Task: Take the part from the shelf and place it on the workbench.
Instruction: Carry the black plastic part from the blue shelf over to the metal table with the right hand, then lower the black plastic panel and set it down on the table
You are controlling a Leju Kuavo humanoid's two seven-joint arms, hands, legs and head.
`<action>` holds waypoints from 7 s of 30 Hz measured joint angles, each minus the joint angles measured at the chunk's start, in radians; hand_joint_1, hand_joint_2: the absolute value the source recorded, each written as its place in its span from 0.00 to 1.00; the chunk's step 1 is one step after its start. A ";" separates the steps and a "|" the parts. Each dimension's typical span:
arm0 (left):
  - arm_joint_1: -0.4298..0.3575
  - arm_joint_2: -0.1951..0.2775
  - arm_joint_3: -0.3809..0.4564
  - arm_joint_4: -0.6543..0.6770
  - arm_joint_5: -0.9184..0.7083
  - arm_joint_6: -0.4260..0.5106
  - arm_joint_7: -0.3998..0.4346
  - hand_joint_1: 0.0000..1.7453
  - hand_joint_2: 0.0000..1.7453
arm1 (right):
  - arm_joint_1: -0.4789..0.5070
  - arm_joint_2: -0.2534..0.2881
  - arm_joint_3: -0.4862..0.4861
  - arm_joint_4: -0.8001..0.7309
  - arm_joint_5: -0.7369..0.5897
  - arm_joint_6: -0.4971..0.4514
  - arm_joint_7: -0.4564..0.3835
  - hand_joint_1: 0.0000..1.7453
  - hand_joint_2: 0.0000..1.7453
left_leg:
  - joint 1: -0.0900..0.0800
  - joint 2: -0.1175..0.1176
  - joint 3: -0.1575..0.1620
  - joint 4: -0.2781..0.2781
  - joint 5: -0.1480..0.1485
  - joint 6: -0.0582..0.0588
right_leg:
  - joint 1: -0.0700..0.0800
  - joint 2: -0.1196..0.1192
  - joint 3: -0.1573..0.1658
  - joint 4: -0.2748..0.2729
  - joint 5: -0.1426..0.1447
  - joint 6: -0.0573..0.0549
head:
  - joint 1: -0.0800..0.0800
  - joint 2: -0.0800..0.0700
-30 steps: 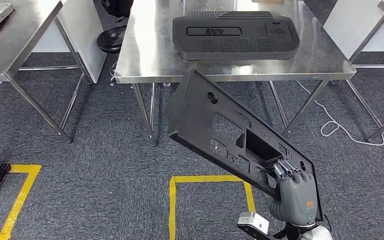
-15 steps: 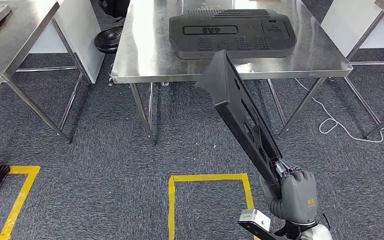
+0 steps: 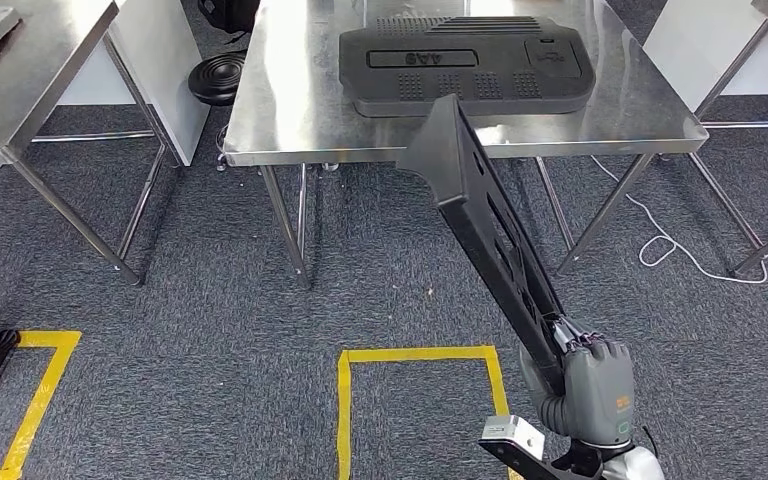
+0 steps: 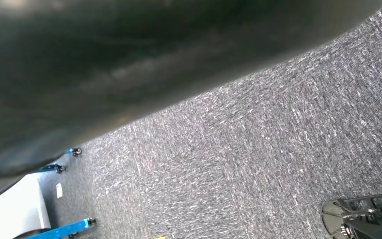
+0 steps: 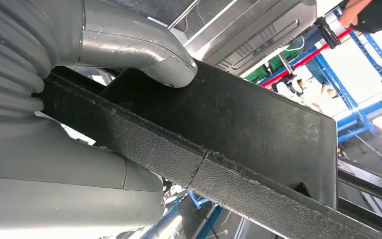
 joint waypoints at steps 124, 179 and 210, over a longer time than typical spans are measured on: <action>-0.003 -0.003 0.028 -0.006 0.000 -0.011 -0.010 0.00 0.00 | -0.006 0.033 -0.049 0.008 -0.187 0.077 -0.092 1.00 1.00 | 0.038 0.017 0.026 0.048 -0.061 -0.043 | -0.018 0.055 0.033 0.013 -0.032 0.020 | -0.022 0.000; 0.002 -0.004 0.028 -0.006 0.000 -0.011 -0.007 0.00 0.00 | -0.019 0.046 -0.054 0.017 -0.170 0.090 -0.097 1.00 1.00 | 0.026 0.051 -0.054 0.260 -0.177 -0.041 | 0.001 0.008 -0.028 0.027 0.021 -0.032 | -0.013 0.000; 0.003 -0.009 0.028 -0.006 0.000 -0.010 -0.002 0.00 0.00 | -0.038 0.046 -0.052 0.023 -0.128 0.096 -0.074 1.00 1.00 | 0.031 0.051 -0.064 0.248 -0.144 -0.039 | 0.001 0.006 -0.010 0.024 0.007 -0.031 | -0.007 0.000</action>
